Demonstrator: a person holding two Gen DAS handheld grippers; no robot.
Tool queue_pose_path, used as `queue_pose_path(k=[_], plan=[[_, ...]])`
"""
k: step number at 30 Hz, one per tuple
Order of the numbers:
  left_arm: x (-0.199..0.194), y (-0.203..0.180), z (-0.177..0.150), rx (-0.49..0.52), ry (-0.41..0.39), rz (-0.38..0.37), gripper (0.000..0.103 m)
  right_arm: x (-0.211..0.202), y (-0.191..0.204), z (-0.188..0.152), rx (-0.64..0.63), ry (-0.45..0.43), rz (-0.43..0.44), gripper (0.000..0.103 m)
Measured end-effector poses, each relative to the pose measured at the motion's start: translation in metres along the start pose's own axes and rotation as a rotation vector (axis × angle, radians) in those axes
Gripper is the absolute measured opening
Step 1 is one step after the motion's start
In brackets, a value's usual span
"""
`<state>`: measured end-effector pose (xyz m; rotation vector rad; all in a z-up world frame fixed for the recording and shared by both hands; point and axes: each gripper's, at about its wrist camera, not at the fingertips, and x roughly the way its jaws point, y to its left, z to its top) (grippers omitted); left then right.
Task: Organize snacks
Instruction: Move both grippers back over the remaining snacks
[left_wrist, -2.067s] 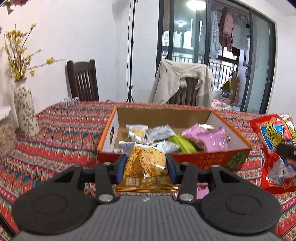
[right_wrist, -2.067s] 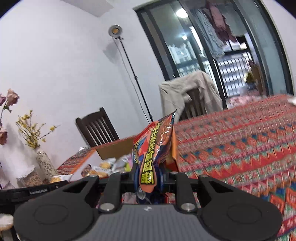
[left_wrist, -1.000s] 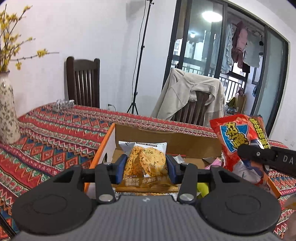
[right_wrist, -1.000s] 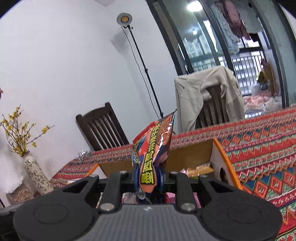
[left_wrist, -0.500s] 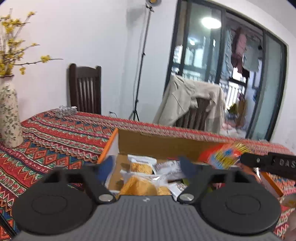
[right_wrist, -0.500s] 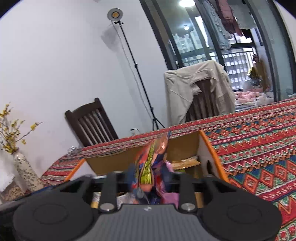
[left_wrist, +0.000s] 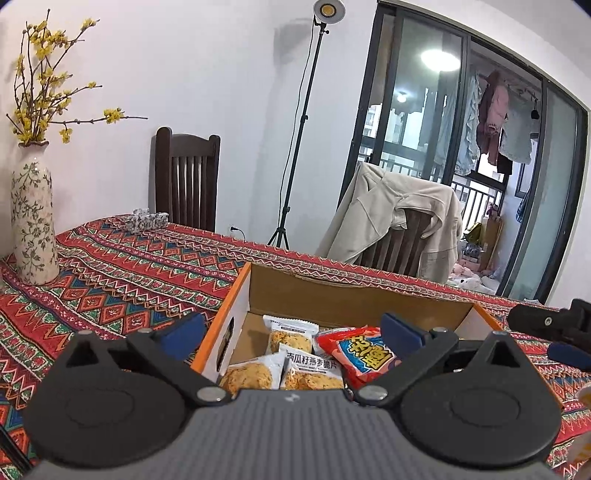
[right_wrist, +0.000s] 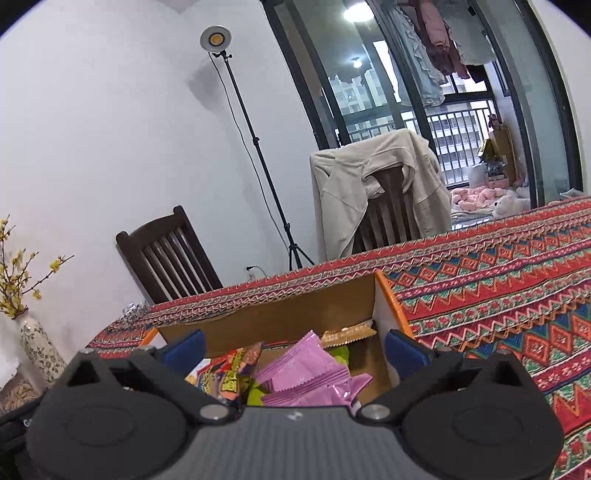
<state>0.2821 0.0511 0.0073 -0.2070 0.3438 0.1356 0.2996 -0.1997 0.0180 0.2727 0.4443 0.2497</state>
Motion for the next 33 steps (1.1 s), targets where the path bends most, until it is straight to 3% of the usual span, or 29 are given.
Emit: queue_pose_path(k=[8, 13, 26, 33], plan=[[-0.013, -0.006, 0.012, -0.015, 0.049, -0.011, 0.103, -0.035, 0.008, 0.018, -0.035, -0.024, -0.02, 0.103], [-0.03, -0.013, 0.002, 0.025, 0.09, -0.031, 0.103, -0.065, 0.004, 0.013, -0.072, -0.023, -0.038, 0.103], [-0.07, -0.037, -0.055, 0.068, 0.267, -0.171, 0.103, -0.109, -0.042, -0.042, -0.097, 0.083, -0.127, 0.103], [-0.076, -0.056, -0.083, 0.112, 0.302, -0.182, 0.103, -0.11, -0.067, -0.077, -0.046, 0.109, -0.126, 0.103]])
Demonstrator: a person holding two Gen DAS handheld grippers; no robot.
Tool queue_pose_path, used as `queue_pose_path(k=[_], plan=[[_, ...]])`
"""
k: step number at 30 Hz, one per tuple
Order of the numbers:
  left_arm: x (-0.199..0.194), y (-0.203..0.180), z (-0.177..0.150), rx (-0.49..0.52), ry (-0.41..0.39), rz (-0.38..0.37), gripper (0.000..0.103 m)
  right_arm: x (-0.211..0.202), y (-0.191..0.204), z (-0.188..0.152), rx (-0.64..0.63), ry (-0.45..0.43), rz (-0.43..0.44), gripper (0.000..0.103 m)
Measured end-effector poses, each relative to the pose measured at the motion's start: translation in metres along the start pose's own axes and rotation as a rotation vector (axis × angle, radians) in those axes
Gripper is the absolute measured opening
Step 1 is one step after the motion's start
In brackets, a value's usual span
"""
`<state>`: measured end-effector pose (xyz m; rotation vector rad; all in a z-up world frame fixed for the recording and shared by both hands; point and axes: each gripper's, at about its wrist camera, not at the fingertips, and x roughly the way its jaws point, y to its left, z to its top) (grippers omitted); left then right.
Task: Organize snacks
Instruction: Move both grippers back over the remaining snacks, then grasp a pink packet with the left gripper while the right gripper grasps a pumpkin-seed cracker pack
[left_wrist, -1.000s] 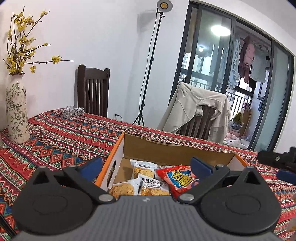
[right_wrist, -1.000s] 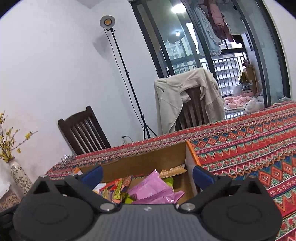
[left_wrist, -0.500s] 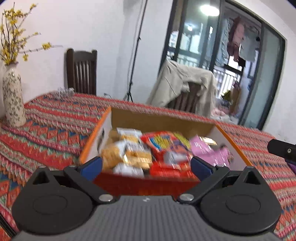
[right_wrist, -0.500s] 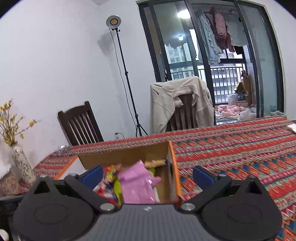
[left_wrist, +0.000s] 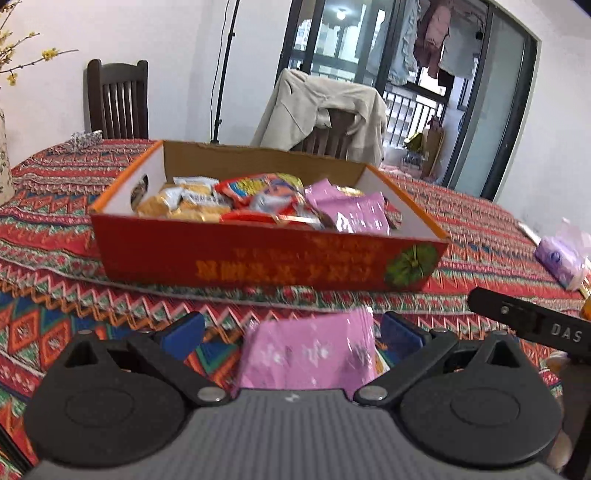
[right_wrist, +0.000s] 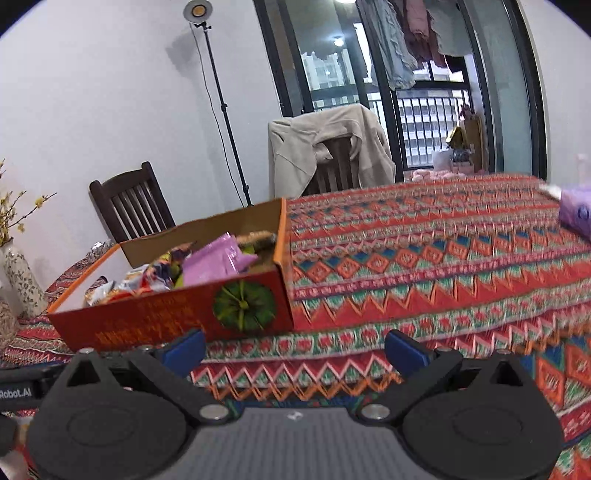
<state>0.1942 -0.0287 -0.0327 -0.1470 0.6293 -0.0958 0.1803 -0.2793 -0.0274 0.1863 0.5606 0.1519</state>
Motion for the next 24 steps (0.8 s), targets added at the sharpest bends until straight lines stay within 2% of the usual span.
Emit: queue_pose_path(k=[8, 10, 16, 21, 24], plan=[[0.017, -0.004, -0.013, -0.012, 0.048, 0.03, 0.103, 0.004, -0.009, -0.006, 0.047, 0.024, 0.005, 0.103], [0.02, 0.0, -0.014, -0.035, 0.063, 0.009, 0.099, 0.003, -0.01, -0.007, 0.049, 0.03, 0.01, 0.103], [0.018, 0.004, -0.015, -0.06, 0.061, -0.002, 0.076, 0.001, -0.011, -0.007, 0.051, 0.027, 0.011, 0.103], [0.013, 0.009, -0.013, -0.076, 0.05, -0.008, 0.069, 0.002, -0.012, -0.005, 0.058, 0.033, 0.009, 0.103], [0.005, 0.01, -0.011, -0.069, 0.022, 0.003, 0.068, 0.002, -0.013, -0.005, 0.061, 0.034, 0.009, 0.103]])
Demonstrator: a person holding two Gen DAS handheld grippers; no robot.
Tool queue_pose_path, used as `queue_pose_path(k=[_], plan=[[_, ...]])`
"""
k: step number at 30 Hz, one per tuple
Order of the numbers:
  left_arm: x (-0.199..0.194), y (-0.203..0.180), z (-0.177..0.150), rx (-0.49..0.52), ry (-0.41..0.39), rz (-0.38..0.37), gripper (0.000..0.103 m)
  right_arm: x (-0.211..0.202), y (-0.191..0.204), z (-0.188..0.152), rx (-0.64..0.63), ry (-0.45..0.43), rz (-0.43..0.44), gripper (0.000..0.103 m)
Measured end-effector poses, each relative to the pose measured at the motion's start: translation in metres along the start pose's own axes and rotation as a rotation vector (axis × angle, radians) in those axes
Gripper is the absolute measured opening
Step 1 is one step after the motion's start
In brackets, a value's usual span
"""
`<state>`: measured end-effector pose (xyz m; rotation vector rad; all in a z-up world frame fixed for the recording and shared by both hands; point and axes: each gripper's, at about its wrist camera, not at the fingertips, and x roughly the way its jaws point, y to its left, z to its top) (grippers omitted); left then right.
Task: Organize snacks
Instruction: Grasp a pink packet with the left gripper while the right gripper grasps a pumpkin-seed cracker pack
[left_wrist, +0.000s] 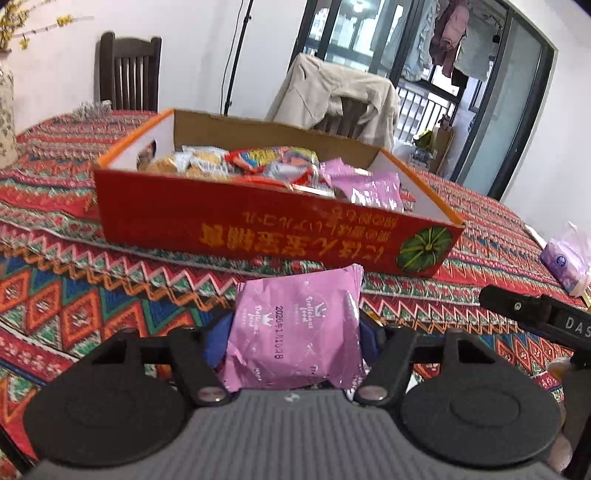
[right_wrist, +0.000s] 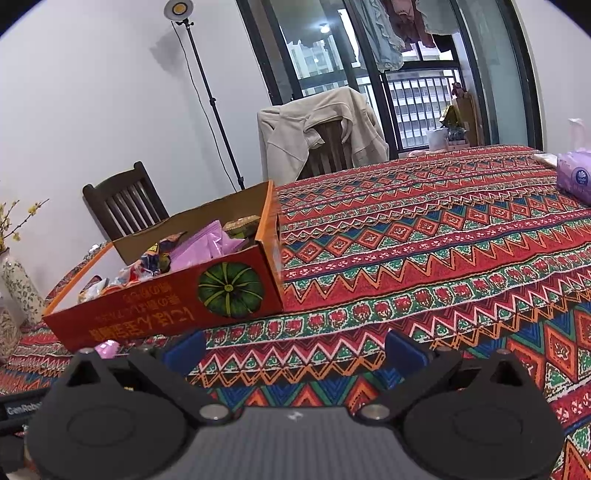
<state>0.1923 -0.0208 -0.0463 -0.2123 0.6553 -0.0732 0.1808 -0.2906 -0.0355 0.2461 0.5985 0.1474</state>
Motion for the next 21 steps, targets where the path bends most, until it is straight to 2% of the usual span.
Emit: queue_pose_path(k=[3, 7, 9, 11, 13, 15, 21], plan=[[-0.013, 0.001, 0.001, 0.033, -0.042, 0.015, 0.068, 0.0, 0.0, 0.0, 0.0, 0.001, 0.0, 0.103], [-0.031, 0.005, 0.001, 0.11, -0.11, 0.085, 0.069, 0.0, 0.0, 0.0, 0.001, 0.003, 0.0, 0.103], [-0.038, 0.012, 0.0, 0.14, -0.137, 0.123, 0.064, 0.0, 0.0, 0.0, 0.0, 0.003, -0.001, 0.103], [-0.042, 0.02, 0.0, 0.162, -0.153, 0.161, 0.049, 0.0, 0.0, -0.001, 0.0, 0.005, -0.001, 0.103], [-0.043, 0.031, 0.002, 0.15, -0.149, 0.165, 0.048, 0.001, 0.0, -0.001, -0.004, 0.008, -0.003, 0.103], [-0.042, 0.04, 0.003, 0.139, -0.141, 0.176, 0.041, 0.002, 0.002, -0.002, -0.009, 0.009, -0.007, 0.103], [-0.033, 0.055, -0.001, 0.094, -0.096, 0.162, 0.039, 0.004, 0.004, -0.002, -0.013, 0.017, -0.025, 0.103]])
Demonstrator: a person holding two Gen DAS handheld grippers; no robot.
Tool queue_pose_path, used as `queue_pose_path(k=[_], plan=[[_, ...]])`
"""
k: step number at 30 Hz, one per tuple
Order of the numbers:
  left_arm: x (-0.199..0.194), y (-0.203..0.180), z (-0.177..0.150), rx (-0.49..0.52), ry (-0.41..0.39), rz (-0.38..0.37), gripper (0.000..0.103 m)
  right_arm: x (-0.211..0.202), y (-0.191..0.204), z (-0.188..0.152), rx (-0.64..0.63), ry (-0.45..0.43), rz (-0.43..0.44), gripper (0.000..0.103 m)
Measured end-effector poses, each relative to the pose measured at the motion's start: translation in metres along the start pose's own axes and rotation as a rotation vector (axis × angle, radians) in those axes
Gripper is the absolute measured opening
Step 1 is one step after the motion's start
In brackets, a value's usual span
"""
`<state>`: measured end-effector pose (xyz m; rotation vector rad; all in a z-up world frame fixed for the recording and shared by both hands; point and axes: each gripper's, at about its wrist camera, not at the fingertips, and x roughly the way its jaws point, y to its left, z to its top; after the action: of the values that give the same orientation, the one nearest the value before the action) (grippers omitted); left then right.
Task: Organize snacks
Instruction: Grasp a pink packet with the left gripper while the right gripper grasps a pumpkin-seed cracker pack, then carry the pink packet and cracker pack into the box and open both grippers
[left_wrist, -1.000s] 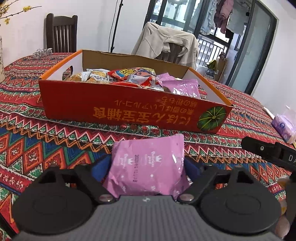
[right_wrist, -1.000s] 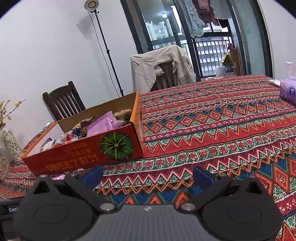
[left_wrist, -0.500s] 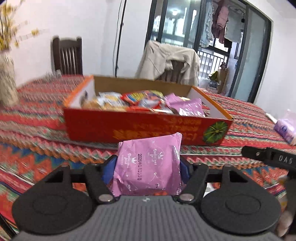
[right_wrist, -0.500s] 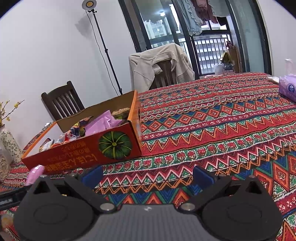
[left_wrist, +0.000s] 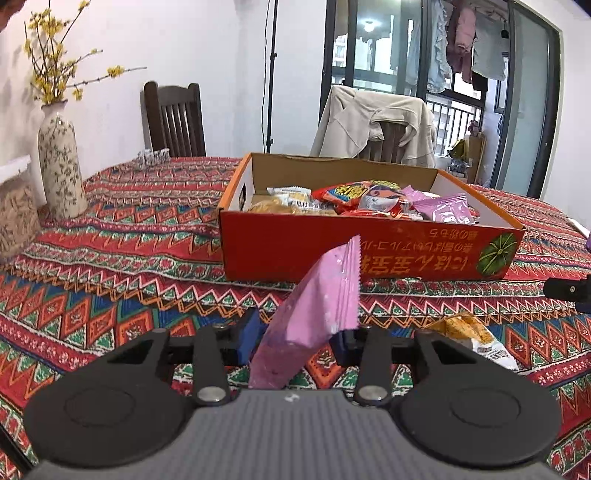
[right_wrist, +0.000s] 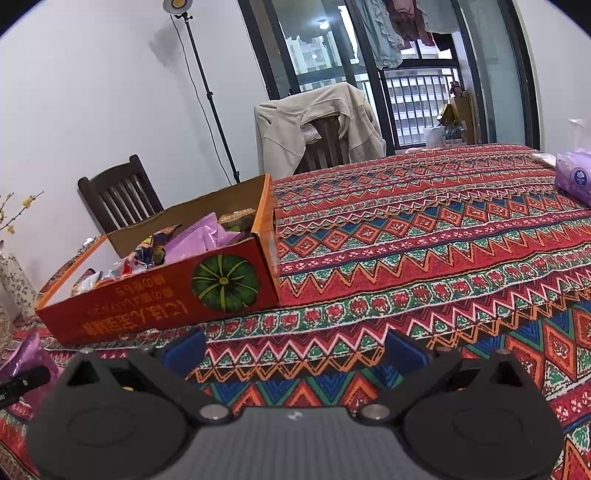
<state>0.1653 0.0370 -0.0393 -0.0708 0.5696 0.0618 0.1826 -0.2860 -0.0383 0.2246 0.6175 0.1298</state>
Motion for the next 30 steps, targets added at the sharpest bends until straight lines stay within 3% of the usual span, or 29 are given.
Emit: queue_pose_path(k=[6, 13, 19, 25, 28, 30], plan=[[0.002, 0.011, -0.001, -0.056, 0.005, -0.032, 0.021, 0.001, 0.003, -0.001, -0.013, 0.006, -0.012, 0.103], [0.002, 0.017, -0.003, -0.084, -0.013, -0.042, 0.02, -0.011, 0.029, -0.003, -0.118, -0.026, 0.024, 0.103], [0.001, 0.017, -0.004, -0.09, -0.017, -0.045, 0.02, -0.009, 0.087, -0.011, -0.215, 0.047, 0.096, 0.101], [0.0, 0.018, -0.005, -0.095, -0.019, -0.051, 0.02, 0.017, 0.128, -0.023, -0.297, 0.15, 0.051, 0.076], [0.0, 0.019, -0.005, -0.101, -0.018, -0.061, 0.02, 0.021, 0.13, -0.03, -0.303, 0.179, 0.035, 0.069], [0.0, 0.02, -0.005, -0.103, -0.017, -0.064, 0.02, 0.019, 0.129, -0.032, -0.319, 0.168, 0.013, 0.057]])
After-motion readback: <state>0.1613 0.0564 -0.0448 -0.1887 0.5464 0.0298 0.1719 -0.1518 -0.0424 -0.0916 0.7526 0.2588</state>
